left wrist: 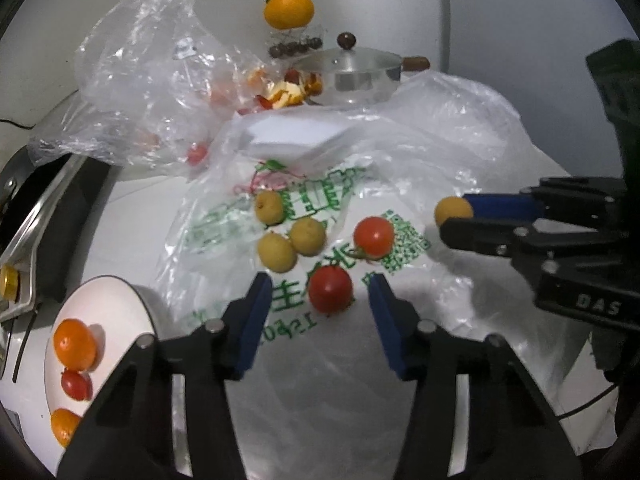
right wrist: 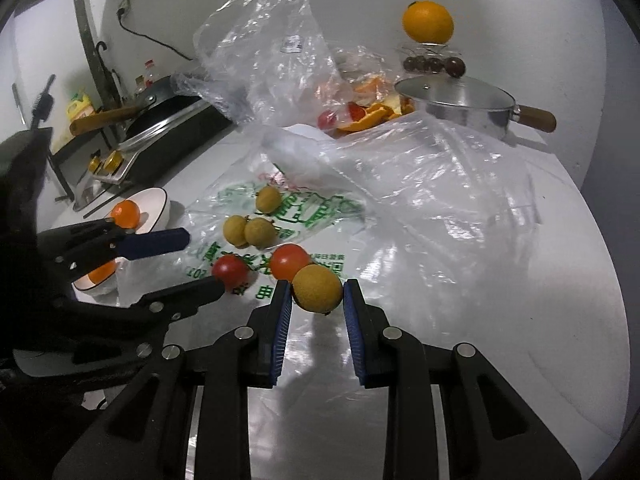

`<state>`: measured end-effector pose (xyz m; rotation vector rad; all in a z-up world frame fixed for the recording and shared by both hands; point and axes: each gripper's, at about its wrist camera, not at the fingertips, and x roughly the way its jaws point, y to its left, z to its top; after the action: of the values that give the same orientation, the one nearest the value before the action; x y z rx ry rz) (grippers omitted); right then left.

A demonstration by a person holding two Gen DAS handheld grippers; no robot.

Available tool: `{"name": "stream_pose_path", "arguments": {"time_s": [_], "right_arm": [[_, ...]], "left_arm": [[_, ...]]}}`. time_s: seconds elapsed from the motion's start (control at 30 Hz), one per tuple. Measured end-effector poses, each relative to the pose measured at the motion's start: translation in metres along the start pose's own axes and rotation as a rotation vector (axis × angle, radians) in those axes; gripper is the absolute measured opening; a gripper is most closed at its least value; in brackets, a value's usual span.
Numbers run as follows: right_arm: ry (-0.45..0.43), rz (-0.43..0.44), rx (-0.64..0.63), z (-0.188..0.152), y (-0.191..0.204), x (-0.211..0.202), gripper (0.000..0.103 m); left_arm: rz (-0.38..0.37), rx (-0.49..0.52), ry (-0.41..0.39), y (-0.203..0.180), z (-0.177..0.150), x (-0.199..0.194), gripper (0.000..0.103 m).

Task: Organize fruits
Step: 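Grasp a small yellow fruit with the right gripper while the left gripper grasps a red tomato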

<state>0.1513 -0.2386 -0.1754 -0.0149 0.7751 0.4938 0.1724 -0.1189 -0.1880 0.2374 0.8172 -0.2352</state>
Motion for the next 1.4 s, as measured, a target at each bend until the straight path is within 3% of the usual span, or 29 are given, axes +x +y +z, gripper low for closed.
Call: {"name": "stream_pose_path", "arguments": {"time_s": [0.47, 0.9, 1.4], "right_arm": [[-0.001, 0.001, 0.018, -0.002, -0.01, 0.001, 0.028], [-0.014, -0.011, -0.015, 0.003, 0.01, -0.008, 0.029], [-0.023, -0.006, -0.086, 0.01, 0.062, -0.016, 0.028]], "left_arm": [[-0.031, 0.03, 0.053, -0.009, 0.003, 0.025, 0.027], [-0.075, 0.028, -0.004, -0.005, -0.006, -0.008, 0.027], [-0.058, -0.024, -0.073, 0.028, -0.02, -0.05, 0.027]]}}
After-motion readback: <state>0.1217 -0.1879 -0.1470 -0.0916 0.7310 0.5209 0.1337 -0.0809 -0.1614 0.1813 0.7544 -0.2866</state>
